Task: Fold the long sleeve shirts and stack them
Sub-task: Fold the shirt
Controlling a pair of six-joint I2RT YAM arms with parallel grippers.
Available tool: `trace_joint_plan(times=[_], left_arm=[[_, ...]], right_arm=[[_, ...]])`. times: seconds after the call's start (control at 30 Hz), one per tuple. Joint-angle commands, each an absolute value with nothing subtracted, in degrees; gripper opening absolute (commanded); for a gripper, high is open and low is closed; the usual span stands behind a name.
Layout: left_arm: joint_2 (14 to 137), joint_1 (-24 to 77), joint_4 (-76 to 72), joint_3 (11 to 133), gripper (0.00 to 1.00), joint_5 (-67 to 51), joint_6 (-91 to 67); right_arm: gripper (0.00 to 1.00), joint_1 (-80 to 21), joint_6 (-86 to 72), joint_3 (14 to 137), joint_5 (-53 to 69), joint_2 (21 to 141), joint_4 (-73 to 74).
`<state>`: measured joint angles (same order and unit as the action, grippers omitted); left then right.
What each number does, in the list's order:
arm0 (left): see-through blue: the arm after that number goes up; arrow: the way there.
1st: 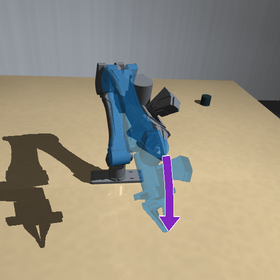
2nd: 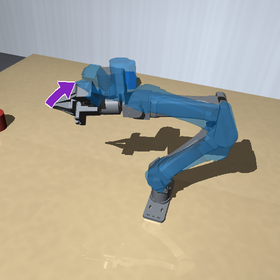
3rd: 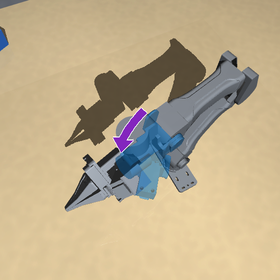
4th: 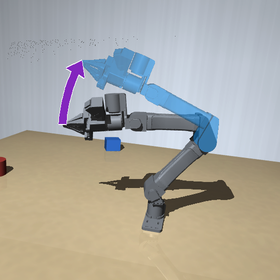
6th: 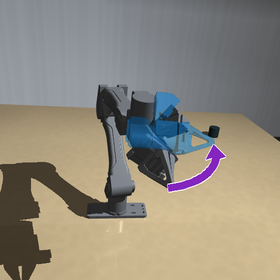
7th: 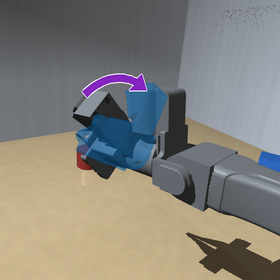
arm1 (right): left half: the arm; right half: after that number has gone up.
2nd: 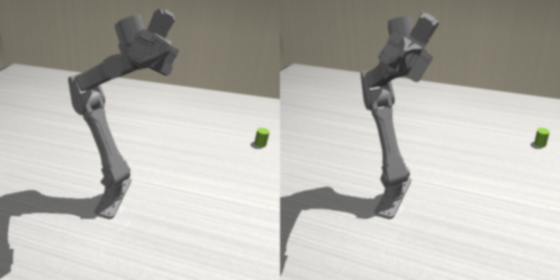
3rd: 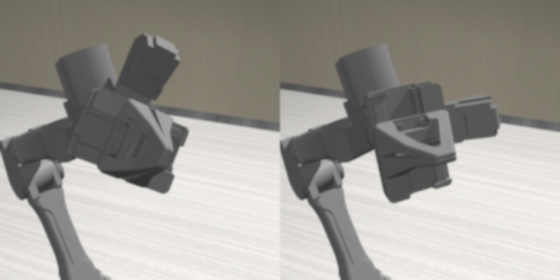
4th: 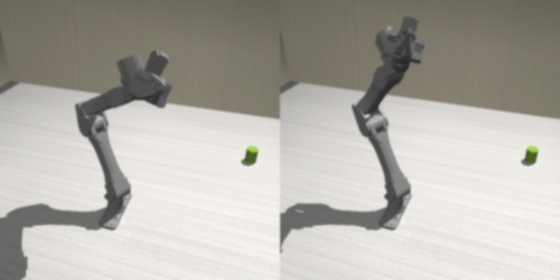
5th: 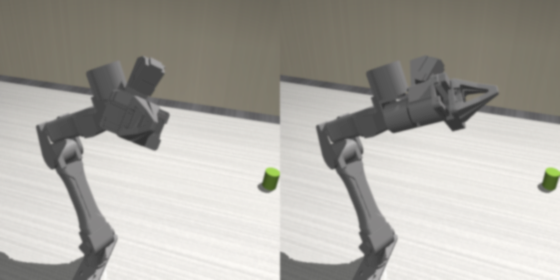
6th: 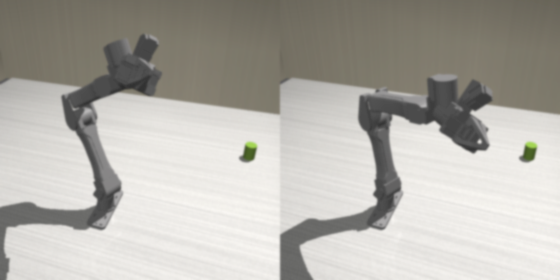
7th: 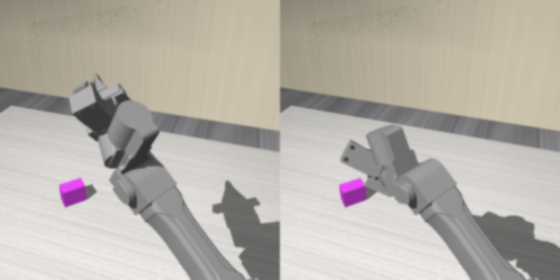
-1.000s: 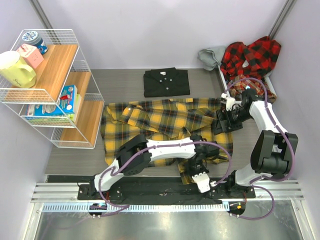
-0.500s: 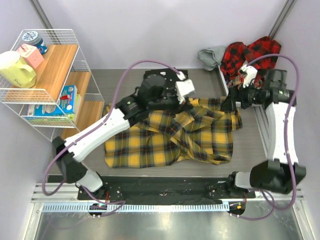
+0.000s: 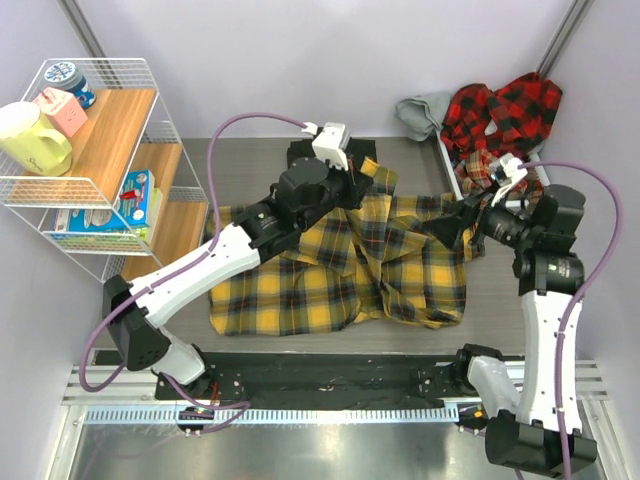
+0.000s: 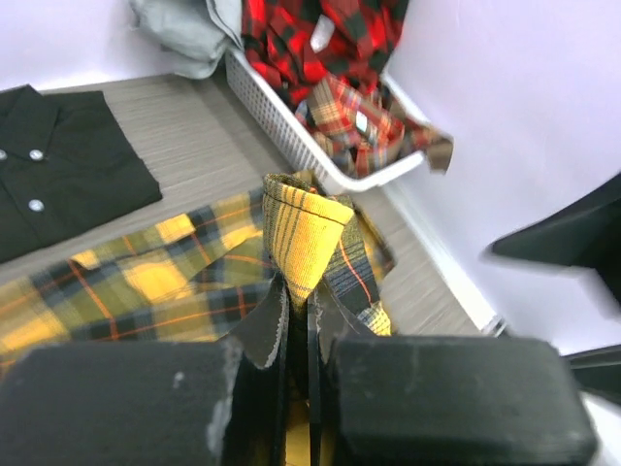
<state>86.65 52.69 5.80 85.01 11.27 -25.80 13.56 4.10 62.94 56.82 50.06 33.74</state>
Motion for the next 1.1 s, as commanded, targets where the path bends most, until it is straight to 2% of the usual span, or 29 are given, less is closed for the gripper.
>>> trace_joint_plan(times=[0.0, 0.07, 0.23, 0.3, 0.47, 0.6, 0.7, 0.87, 1.07], left_arm=[[87.19, 52.82, -2.54, 85.52, 0.0, 17.31, -34.63], [87.45, 52.82, -4.91, 85.08, 0.01, 17.23, -34.98], [88.06, 52.91, -8.61, 84.37, 0.03, 15.65, -34.54], [88.24, 53.0, -8.7, 84.55, 0.02, 15.47, -34.54], [88.77, 53.09, -9.05, 84.72, 0.02, 16.17, -34.19], [88.6, 53.0, -8.7, 84.38, 0.01, 17.05, -32.96], [89.03, 52.47, -4.5, 85.6, 0.0, 18.54, -34.97], [88.86, 52.38, -5.18, 83.85, 0.0, 16.09, -37.0], [89.56, 52.38, -7.46, 84.29, 0.0, 14.16, -37.44]], right_arm=[[0.96, 12.4, -27.37, 53.01, 57.49, 50.28, 0.35], [0.97, 8.98, -35.75, 50.64, 53.29, 50.97, -6.39], [1.0, -3.68, -38.73, 51.96, 46.58, 56.07, -7.71], [1.0, -3.95, -40.43, 50.98, 46.32, 56.95, -13.25], [1.0, -4.31, -34.84, 53.87, 48.34, 56.52, -10.91], [1.0, -2.91, -22.01, 57.48, 48.6, 53.97, 6.98], [1.0, 1.56, -26.24, 55.99, 52.63, 51.77, 9.23], [1.0, 2.02, -40.49, 49.67, 51.86, 50.01, -7.33], [1.0, 0.0, -58.34, 45.97, 50.45, 57.03, -24.92]])
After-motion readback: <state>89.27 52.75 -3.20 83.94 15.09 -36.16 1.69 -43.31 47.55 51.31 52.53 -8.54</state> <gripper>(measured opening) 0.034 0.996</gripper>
